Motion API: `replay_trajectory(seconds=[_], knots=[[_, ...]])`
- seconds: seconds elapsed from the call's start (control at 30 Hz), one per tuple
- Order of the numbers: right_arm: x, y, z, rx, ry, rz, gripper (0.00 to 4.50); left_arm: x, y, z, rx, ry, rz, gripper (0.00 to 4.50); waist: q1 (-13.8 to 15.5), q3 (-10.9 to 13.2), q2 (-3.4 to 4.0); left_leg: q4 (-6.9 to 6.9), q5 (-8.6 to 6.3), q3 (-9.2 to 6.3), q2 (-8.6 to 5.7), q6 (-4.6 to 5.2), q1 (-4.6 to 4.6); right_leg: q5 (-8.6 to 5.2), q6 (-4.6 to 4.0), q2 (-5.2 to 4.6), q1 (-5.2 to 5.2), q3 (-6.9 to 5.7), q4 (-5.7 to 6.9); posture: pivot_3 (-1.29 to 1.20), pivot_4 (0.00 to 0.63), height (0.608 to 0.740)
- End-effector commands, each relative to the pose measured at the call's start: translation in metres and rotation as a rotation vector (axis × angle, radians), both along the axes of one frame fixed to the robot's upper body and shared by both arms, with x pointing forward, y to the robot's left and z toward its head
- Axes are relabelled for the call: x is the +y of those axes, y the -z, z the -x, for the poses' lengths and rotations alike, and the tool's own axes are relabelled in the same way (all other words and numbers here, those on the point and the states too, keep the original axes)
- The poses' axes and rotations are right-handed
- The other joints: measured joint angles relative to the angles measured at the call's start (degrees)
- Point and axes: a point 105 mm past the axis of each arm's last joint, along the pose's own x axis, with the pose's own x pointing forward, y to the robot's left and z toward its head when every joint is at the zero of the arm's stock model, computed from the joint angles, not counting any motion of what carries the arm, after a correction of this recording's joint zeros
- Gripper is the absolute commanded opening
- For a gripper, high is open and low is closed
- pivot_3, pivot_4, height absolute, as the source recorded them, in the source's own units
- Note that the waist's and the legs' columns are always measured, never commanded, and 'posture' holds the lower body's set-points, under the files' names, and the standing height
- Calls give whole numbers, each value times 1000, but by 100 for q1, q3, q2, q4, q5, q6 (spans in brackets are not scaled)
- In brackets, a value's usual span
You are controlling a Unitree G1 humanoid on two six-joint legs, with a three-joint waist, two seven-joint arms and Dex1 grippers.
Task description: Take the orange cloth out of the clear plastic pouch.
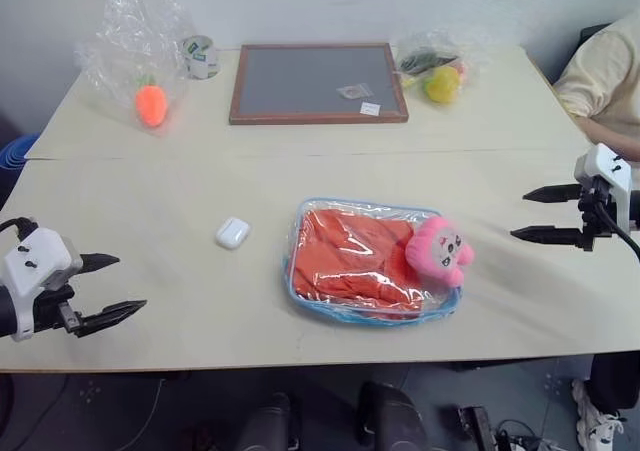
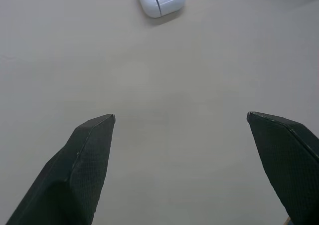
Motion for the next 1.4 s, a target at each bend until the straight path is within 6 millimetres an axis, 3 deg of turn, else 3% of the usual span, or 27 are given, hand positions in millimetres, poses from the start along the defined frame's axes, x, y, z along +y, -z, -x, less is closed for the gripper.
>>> replay_trajectory(seconds=[0.03, 0.53, 0.77, 0.87, 1.03, 1.2, 1.4], knots=[[-7, -14, 3, -54, 14, -24, 4500, 1, -1, 0, -8, 14, -28, 4480, 1, 0, 0, 0, 0, 1, 0, 0, 0, 0, 0, 0, 0, 0, 0, 0, 150, 740], [-12, -9, 8, -18, 16, -44, 4500, -2, -4, -1, -4, 7, 36, 4480, 1, 0, 0, 1, -1, 6, 3, 0, 1, 0, 0, 2, -2, 5, 1, 0, 150, 740], [-7, -14, 9, -38, -4, -83, 4500, -20, -14, -13, -59, -7, 132, 4480, 9, 0, 0, 3, -1, 5, 4, 0, 0, 0, 0, 2, -2, 6, 3, 0, 150, 740], [15, -30, 17, -54, -106, -140, 4500, -45, -21, -26, -109, -20, 207, 4480, 26, 0, 0, 9, -1, 1, 4, 1, -3, 1, 1, 1, -2, 6, 5, 0, 150, 740], [61, -64, 28, -134, -255, -216, 4500, -69, -21, -56, -145, -136, 238, 4480, 61, -1, -1, 32, -3, -9, 5, -2, -6, 2, 1, 1, 1, 7, 23, 0, 150, 740], [116, -87, 52, -180, -444, -270, 4500, -88, -4, -83, -107, -198, 233, 4480, 143, -3, -4, 59, -19, -8, 14, -7, -8, 2, 1, 16, 2, 13, 29, 0, 150, 740], [161, -103, 71, -203, -579, -325, 4500, -98, 21, -114, -78, -270, 223, 4480, 249, -5, -10, 77, -26, -5, 15, -4, -11, 4, 1, 19, 3, 18, 32, 0, 150, 740]])
